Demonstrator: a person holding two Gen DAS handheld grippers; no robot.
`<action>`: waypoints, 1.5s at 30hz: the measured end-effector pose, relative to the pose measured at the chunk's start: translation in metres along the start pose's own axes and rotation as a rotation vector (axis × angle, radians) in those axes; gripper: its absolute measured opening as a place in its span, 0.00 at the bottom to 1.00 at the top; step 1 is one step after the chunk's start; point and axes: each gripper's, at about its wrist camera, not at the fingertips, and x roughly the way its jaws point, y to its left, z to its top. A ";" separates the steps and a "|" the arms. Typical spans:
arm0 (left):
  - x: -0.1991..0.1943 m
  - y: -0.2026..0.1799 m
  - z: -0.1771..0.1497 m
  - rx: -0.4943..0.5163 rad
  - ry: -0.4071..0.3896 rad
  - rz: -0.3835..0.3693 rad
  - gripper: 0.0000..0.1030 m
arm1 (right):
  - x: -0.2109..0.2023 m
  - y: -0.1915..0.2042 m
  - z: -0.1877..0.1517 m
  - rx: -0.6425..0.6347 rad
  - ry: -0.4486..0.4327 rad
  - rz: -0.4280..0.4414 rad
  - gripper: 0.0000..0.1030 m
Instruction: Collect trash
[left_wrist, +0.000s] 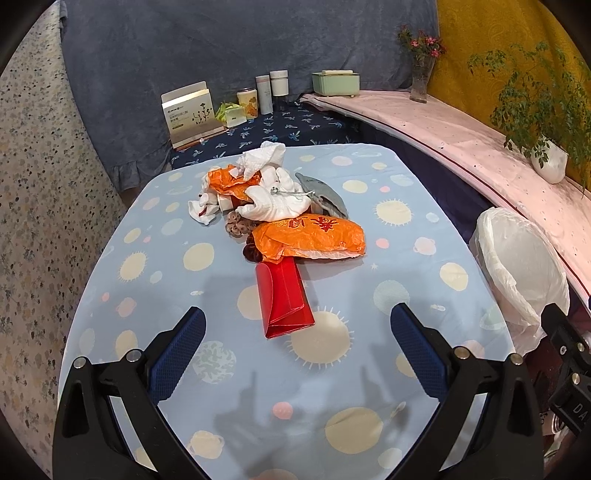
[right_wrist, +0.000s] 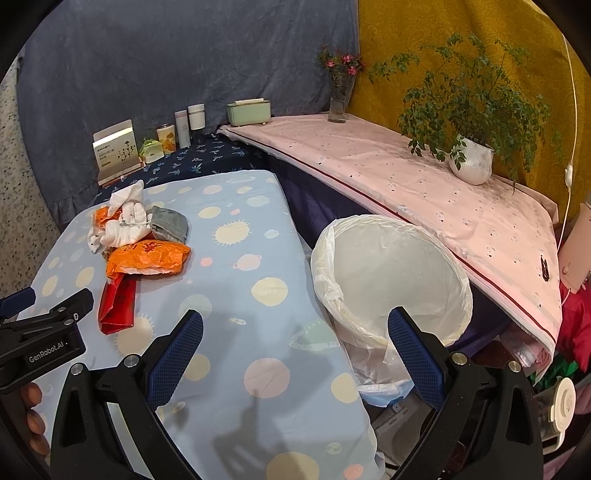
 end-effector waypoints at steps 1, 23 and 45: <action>0.000 0.000 0.000 -0.001 -0.001 0.000 0.93 | -0.001 0.001 0.000 -0.002 0.000 0.000 0.93; -0.003 0.011 -0.007 0.000 0.003 0.001 0.93 | -0.007 0.004 -0.001 -0.006 -0.007 0.001 0.93; 0.046 0.065 -0.009 -0.101 0.061 -0.021 0.93 | 0.026 0.049 -0.001 -0.049 0.031 0.017 0.93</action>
